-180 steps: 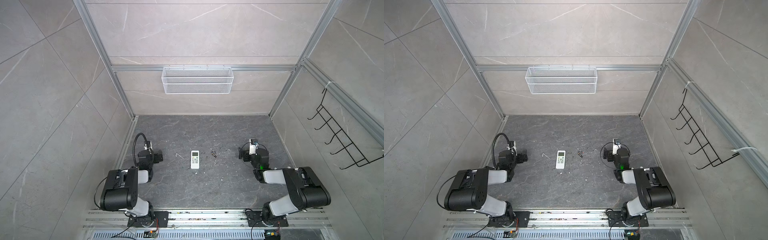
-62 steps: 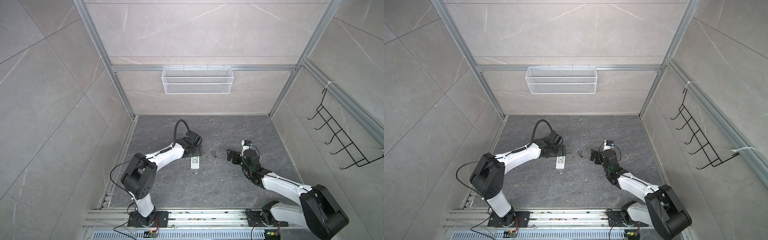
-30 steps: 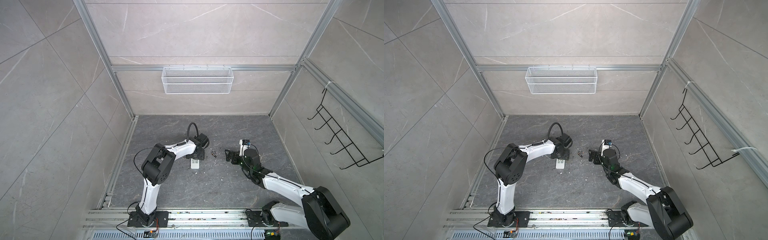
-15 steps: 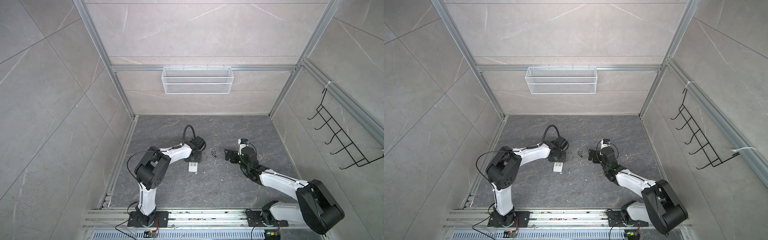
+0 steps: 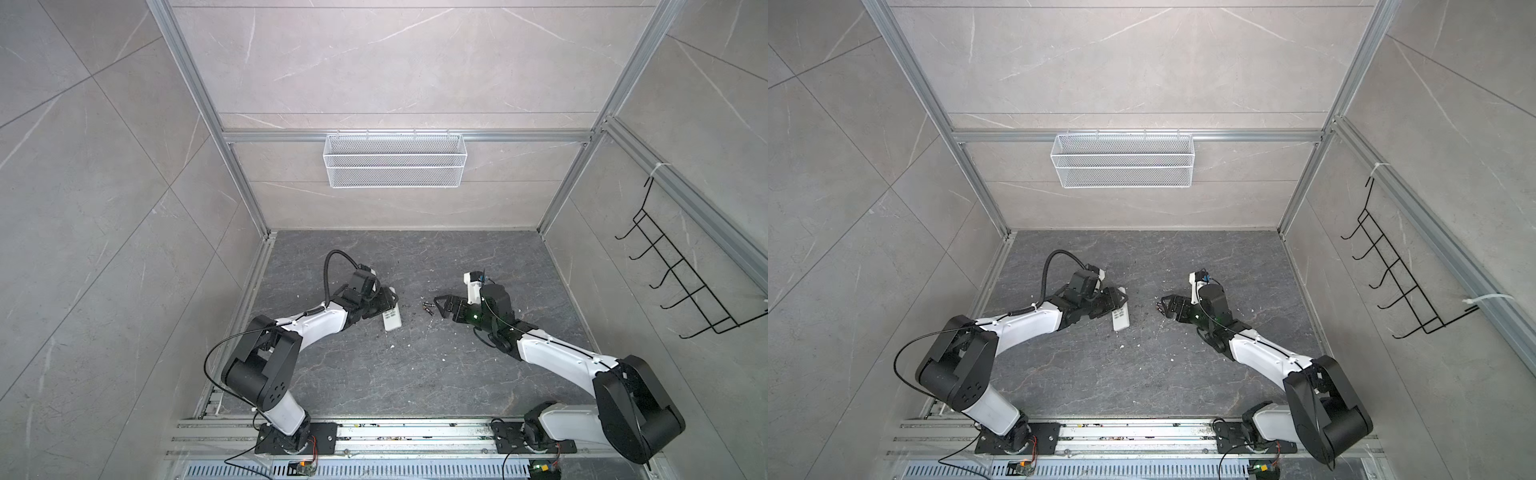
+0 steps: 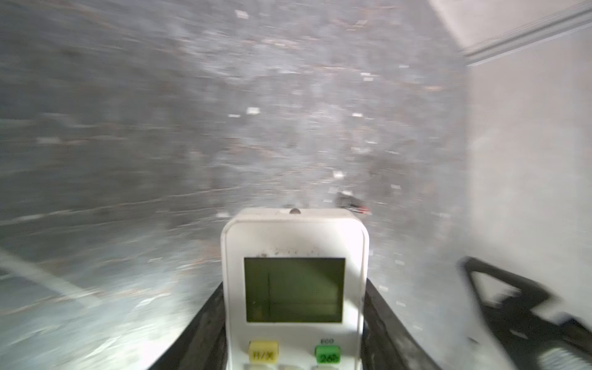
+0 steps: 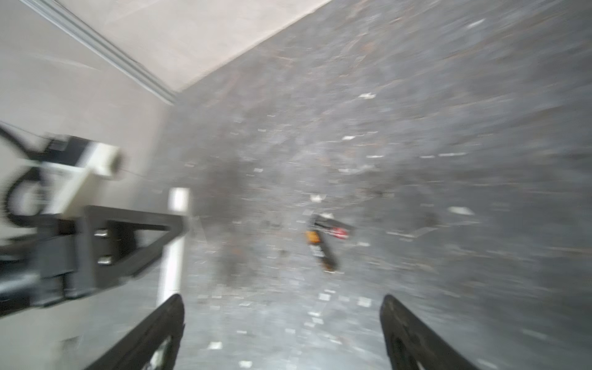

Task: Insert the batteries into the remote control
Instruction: 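Lift the remote toward the right gripper while the right gripper approaches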

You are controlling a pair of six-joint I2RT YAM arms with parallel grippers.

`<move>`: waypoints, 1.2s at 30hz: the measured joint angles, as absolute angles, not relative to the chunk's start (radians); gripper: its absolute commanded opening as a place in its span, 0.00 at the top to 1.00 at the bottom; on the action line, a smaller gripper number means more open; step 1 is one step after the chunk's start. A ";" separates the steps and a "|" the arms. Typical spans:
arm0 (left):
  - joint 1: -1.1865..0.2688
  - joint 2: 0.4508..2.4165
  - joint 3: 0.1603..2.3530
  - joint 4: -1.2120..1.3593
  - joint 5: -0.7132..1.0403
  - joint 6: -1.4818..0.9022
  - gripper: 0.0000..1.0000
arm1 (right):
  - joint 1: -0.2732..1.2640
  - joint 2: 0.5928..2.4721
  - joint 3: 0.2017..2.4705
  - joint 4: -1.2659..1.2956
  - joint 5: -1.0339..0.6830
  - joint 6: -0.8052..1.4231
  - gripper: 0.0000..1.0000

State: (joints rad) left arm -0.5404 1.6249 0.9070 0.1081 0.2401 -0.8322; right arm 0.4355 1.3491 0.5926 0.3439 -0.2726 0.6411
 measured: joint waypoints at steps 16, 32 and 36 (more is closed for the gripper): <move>-0.488 1.775 0.893 0.911 0.580 -1.330 0.61 | 0.447 1.483 0.627 0.791 -0.661 1.085 0.03; -0.484 1.847 0.875 1.207 0.638 -1.534 0.62 | 0.461 1.579 0.659 0.956 -0.701 1.226 0.09; -0.484 1.847 0.867 1.211 0.640 -1.538 0.63 | 0.461 1.595 0.702 0.964 -0.708 1.235 0.13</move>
